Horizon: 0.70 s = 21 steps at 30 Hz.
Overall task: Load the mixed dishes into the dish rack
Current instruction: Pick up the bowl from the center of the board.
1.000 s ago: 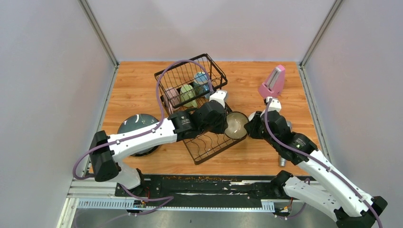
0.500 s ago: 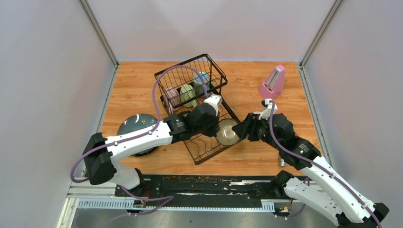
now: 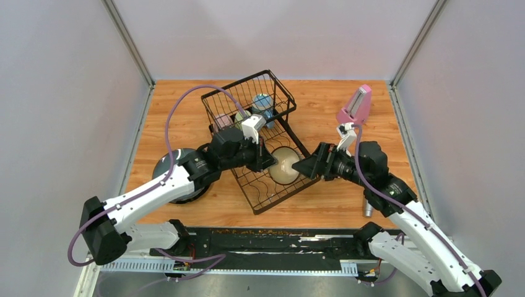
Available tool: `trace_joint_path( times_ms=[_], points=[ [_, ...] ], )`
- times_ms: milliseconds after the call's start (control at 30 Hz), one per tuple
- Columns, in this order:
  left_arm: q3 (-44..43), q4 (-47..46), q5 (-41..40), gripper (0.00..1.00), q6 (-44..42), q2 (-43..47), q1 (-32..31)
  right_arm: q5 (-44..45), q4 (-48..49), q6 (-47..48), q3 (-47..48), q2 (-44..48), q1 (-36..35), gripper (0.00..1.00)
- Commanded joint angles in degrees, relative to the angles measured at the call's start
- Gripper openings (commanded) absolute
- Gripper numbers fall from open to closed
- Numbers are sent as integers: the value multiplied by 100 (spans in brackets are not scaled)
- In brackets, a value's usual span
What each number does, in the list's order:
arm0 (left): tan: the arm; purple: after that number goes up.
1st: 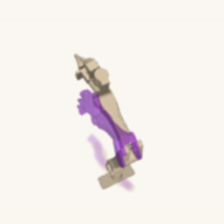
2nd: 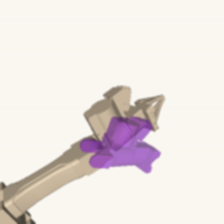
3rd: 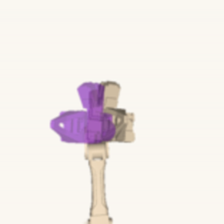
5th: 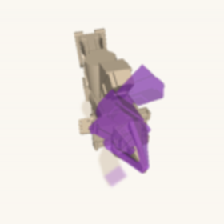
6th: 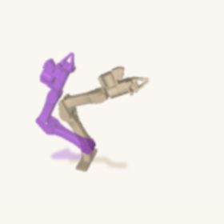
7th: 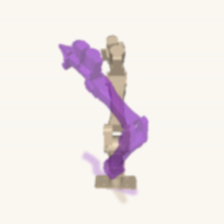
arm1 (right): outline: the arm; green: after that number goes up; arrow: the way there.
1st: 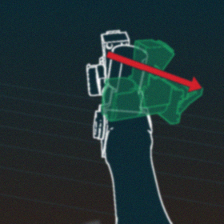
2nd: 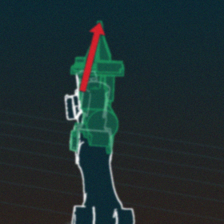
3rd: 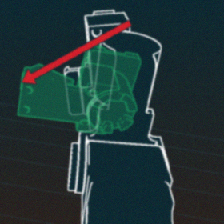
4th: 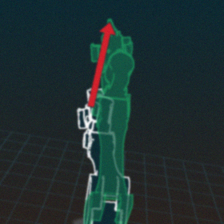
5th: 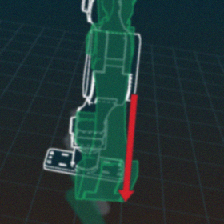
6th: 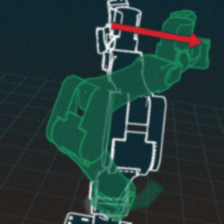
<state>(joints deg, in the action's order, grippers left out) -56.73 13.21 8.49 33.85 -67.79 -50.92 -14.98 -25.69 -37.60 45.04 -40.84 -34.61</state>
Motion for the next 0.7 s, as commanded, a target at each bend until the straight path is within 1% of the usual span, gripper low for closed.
trace_joint_path(
  times_ms=[0,100,200,367,500,533,567,633,667],
  points=[
    [54,-935,786,0,-92,364,214,-1631,415,-424,151,-90,628,100],
    [14,-977,1007,0,-177,357,268,-2309,851,-512,94,-184,701,97],
    [11,-1111,1160,0,-170,307,275,-2569,1143,-635,100,-367,700,93],
    [35,-1285,1225,0,-82,274,284,-2607,1320,-755,92,-629,700,83],
    [99,-1288,1107,0,-72,376,312,-2610,1420,-829,61,-526,700,78],
    [129,-1287,1070,0,-67,396,339,-2619,1426,-817,47,-468,696,78],
    [141,-1286,1051,0,-64,422,351,-2651,1417,-774,29,-406,696,84],
    [163,-1284,998,0,-83,472,376,-2697,1328,-701,10,-265,701,97],
    [195,-1289,1000,0,-94,516,378,-2671,1320,-756,-38,-154,700,99]
  ],
)
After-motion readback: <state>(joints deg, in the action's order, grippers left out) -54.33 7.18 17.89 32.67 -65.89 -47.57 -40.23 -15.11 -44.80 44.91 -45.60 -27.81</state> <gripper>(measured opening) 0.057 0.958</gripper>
